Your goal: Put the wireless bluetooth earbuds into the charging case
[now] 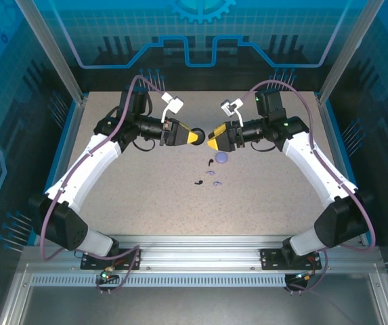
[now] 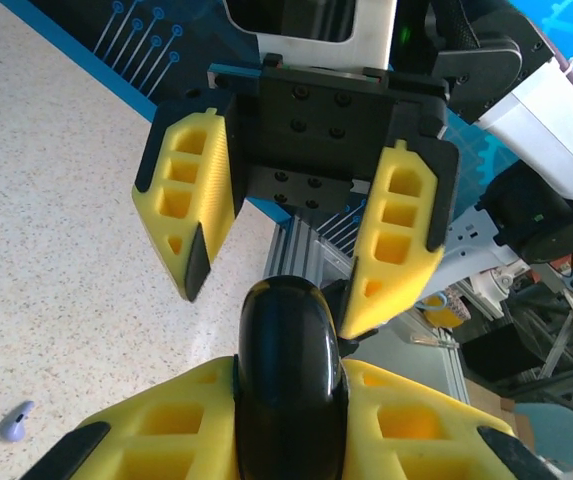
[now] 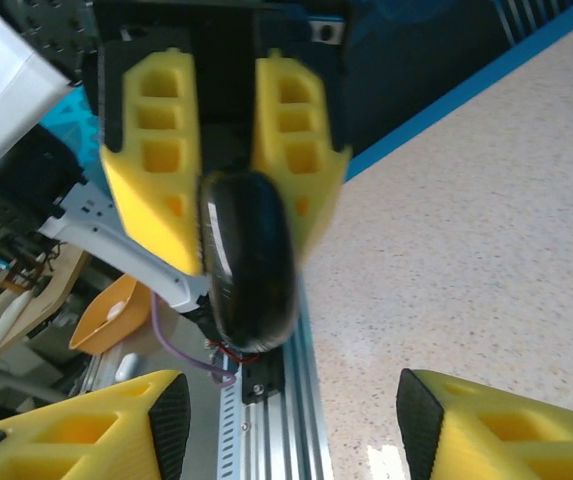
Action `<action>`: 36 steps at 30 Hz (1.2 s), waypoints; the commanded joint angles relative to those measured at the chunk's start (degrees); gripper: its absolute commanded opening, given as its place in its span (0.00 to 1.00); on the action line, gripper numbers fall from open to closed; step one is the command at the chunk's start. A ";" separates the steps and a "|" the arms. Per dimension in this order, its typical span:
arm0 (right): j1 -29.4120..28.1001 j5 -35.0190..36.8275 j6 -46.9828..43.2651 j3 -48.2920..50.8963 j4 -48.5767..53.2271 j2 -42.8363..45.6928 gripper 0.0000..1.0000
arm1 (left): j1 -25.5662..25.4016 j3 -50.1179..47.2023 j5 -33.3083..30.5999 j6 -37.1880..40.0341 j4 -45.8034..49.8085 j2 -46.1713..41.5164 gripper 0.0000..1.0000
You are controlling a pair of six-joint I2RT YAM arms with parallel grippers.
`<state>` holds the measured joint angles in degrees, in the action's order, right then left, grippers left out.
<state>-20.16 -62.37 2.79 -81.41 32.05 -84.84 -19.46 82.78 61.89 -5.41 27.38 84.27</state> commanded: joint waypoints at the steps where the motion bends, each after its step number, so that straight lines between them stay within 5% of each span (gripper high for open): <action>1: -1.32 -2.51 -1.51 -2.60 2.29 0.82 0.57 | -1.10 2.37 2.24 3.73 4.63 -1.19 0.18; 30: -5.13 -4.58 -3.63 -8.15 7.06 -3.39 0.28 | -2.23 3.29 2.12 6.47 7.56 -1.85 0.19; 36: -4.98 -3.44 -3.48 -8.18 6.74 -2.91 0.18 | -2.23 3.35 1.20 6.75 7.93 -1.87 0.29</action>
<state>-24.34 -64.77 -0.27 -87.88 37.69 -87.79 -21.28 84.18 63.31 0.25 35.11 83.61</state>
